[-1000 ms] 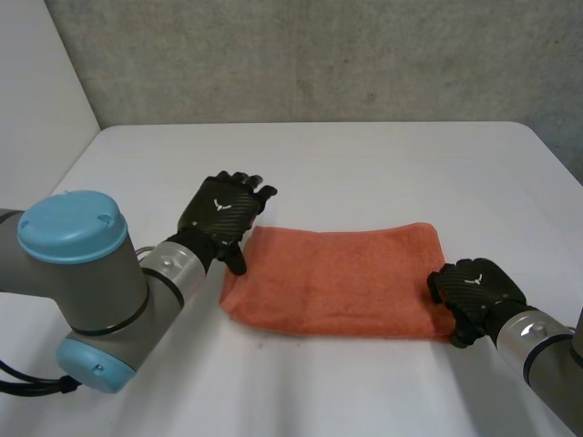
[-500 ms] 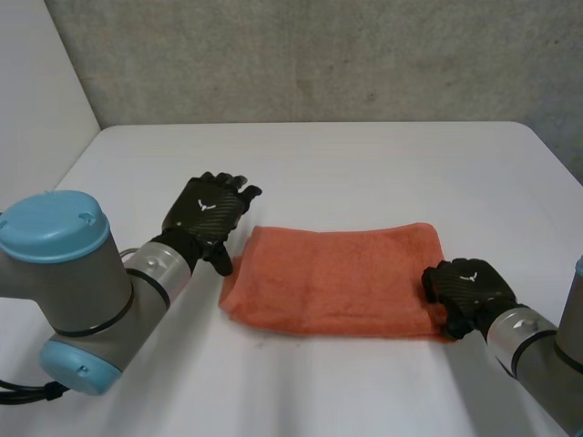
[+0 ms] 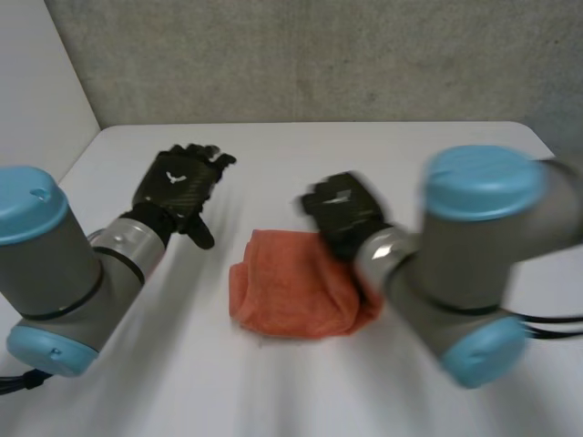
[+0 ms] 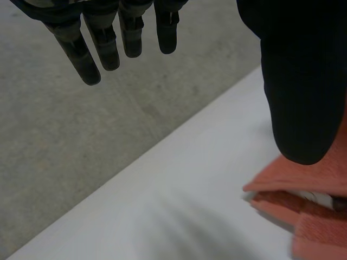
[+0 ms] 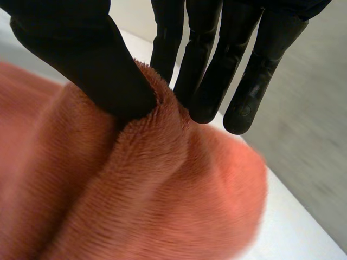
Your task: Fold the laundry
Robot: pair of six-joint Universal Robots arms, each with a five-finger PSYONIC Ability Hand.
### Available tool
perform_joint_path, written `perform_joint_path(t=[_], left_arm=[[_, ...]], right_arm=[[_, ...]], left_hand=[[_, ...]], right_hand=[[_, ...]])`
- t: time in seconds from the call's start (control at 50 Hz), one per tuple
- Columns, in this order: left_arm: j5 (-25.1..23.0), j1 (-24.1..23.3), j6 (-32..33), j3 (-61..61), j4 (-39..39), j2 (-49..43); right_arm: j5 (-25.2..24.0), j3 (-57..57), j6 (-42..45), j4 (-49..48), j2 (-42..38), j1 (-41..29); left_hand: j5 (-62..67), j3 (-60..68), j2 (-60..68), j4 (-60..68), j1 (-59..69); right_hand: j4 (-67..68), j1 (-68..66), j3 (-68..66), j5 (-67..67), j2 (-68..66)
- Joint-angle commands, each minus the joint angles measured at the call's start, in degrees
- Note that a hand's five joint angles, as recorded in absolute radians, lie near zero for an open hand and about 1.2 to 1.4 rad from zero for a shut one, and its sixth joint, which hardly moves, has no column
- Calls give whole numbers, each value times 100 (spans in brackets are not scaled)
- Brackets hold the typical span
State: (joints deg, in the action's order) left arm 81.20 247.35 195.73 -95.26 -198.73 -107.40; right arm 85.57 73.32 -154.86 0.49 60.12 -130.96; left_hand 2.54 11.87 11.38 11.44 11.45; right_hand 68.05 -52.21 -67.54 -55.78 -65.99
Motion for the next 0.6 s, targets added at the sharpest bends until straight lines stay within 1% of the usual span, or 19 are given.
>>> perform_joint_path(t=[0.02, 0.06, 0.08, 0.1, 0.12, 0.14, 0.16, 0.22, 0.24, 0.3, 0.32, 0.38, 0.4, 0.46, 0.5, 0.54, 0.56, 0.6], left_arm=[[-25, 261, -623, 8, 1, 140], [-34, 270, -676, 25, 10, 140], [-34, 270, -685, 34, 19, 140], [-43, 261, -685, 34, 36, 140], [-43, 226, -685, 60, 62, 132], [-43, 208, -685, 78, 89, 132], [-43, 208, -685, 95, 124, 114], [-43, 147, -685, 253, 282, 44], [-43, 60, -702, 375, 378, -52], [-17, -178, -711, 604, 607, -281], [1, -387, -746, 788, 808, -438], [1, -591, -860, 991, 1108, -659], [10, -670, -974, 1088, 1283, -825], [88, -750, -1150, 1185, 1521, -1046], [334, -776, -1265, 1212, 1662, -1222], [545, -776, -1291, 1212, 1724, -1310], [746, -785, -1283, 1203, 1750, -1371], [932, -785, -1283, 1194, 1759, -1398]], right_arm=[[12, -1240, 61, 776, -1430, -1264], [134, -1285, 53, 856, -1599, -1292], [240, -1286, 44, 874, -1635, -1283], [537, -1268, 9, 865, -1566, -1257], [714, -1242, -9, 830, -1478, -1239], [872, -1172, -26, 778, -1364, -1230], [1161, -1084, -70, 664, -1128, -1187], [1348, -865, -228, 453, -714, -933], [1313, -655, -403, 339, -434, -644], [1164, -329, -799, 250, -89, -265], [998, -154, -1061, 233, 42, -63], [672, 23, -1405, 267, 61, 149], [489, 76, -1589, 285, 44, 254], [206, 156, -1775, 311, 8, 421], [4, 147, -1881, 347, -105, 571], [-93, 103, -1899, 390, -307, 633], [-163, 51, -1899, 434, -517, 677], [-207, -11, -1872, 470, -694, 686]], left_hand=[[-254, -187, -138, -144, -145], [-254, -187, -138, -144, -145], [-254, -187, -138, -144, -145], [-254, -187, -138, -144, -145], [-254, -187, -138, -144, -145], [-254, -187, -138, -144, -145], [-254, -187, -138, -144, -145], [-254, -187, -138, -144, -145], [-233, -166, -117, -123, -124], [-216, -148, -100, -106, -107], [-216, -148, -100, -106, -107], [-216, -148, -100, -106, -107], [-216, -148, -100, -106, -107], [-182, -115, -66, -73, -74], [-115, -48, 1, -5, -6], [-115, -47, 1, -5, -6], [-115, -47, 1, -5, -6], [-132, -64, -16, -22, -23]], right_hand=[[1195, -2779, -1246, -1422, -1401], [1195, -2779, -1246, -1422, -1401], [785, -2369, -836, -1011, -991], [-2317, 733, 2266, 2090, 2111], [-3564, 1980, 3512, 3337, 3358], [-4225, 2642, 4174, 3999, 4019], [-4432, 2848, 4381, 4206, 4226], [-4886, 3303, 4835, 4660, 4680], [-5005, 3421, 4953, 4778, 4799], [-4989, 3405, 4938, 4763, 4783], [-4989, 3405, 4938, 4763, 4783], [-4972, 3389, 4921, 4746, 4766], [-4989, 3405, 4938, 4763, 4783], [-4989, 3405, 4938, 4763, 4783], [-4989, 3405, 4938, 4763, 4783], [-5023, 3439, 4971, 4796, 4817], [-5023, 3439, 4971, 4796, 4817], [-5040, 3456, 4988, 4813, 4834]])
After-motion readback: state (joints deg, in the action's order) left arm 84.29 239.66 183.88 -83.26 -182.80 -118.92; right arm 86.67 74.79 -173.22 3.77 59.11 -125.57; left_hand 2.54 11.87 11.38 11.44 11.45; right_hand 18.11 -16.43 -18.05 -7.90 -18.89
